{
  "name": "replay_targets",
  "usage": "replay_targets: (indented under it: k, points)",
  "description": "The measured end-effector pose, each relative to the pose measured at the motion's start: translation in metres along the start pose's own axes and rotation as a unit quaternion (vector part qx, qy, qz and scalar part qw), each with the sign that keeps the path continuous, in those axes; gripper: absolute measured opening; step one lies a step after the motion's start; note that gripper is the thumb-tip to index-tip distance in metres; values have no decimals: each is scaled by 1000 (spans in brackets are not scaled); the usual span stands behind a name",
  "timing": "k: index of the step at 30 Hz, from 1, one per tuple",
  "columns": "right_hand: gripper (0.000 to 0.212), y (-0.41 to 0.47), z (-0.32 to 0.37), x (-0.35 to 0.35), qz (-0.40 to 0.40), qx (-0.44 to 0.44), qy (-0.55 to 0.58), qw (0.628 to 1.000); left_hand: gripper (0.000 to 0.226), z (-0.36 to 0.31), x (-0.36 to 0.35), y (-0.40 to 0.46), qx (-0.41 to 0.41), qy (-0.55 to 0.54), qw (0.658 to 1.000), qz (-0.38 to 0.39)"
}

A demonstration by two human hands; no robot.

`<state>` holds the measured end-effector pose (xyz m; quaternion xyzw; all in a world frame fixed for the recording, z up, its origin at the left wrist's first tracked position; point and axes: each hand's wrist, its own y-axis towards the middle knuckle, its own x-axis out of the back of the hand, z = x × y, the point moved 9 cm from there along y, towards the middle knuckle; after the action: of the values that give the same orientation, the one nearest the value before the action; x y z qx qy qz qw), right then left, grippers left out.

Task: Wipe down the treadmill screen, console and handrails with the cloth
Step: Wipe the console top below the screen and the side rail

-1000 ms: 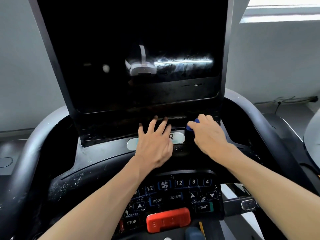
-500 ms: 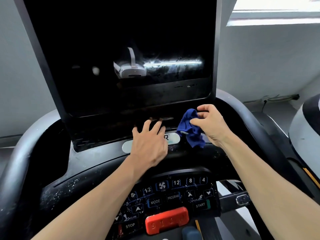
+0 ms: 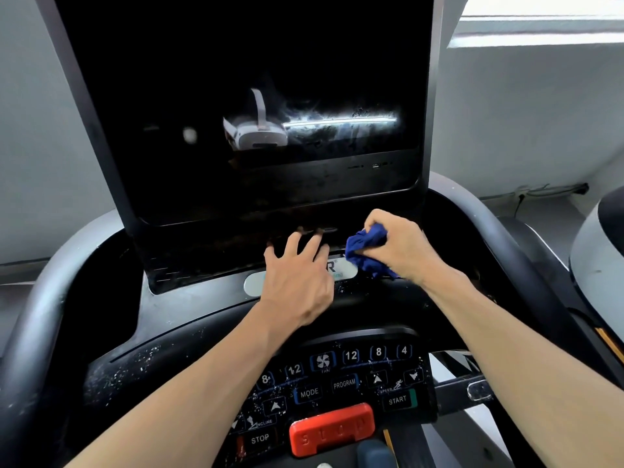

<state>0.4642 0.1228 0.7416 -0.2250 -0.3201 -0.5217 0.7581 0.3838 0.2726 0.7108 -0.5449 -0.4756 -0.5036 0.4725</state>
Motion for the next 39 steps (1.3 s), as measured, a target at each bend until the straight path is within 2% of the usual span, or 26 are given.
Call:
replay_targets:
  k: [2, 5, 8, 10, 12, 17, 21, 26, 31, 39]
  points:
    - [22, -1, 11, -15, 46, 45, -27, 998, 63, 0, 0, 0, -4, 3, 1000, -2]
    - [22, 6, 21, -23, 64, 86, -101, 989, 62, 1, 2, -1, -4, 1, 1000, -6]
    - [13, 21, 35, -38, 110, 85, -188, 972, 64, 1, 1, -2, -7, -2, 1000, 0]
    - [15, 27, 47, -46, 132, 86, -260, 953, 68, 1, 1, -1, -10, -3, 1000, 4]
    - [15, 30, 46, -45, 143, 87, -285, 944, 72, 2, 1, -1, -13, -7, 1000, 6]
    - [11, 27, 19, -26, 145, 96, -293, 940, 77, 3, -4, -2, -14, -13, 1000, 15]
    - [11, 31, 23, -37, 141, 105, -272, 946, 78, 3, -5, -1, -5, -15, 1000, 19]
    - [18, 31, 13, -34, 168, 54, -295, 939, 77, 1, -4, -1, -6, -17, 1000, 17]
    - [19, 27, 34, -52, 108, 159, -294, 936, 78, 1, -2, 0, 1, -27, 1000, 13]
    - [23, 20, 24, -37, 90, 193, -289, 933, 77, 2, -3, 0, 7, -28, 1000, 4]
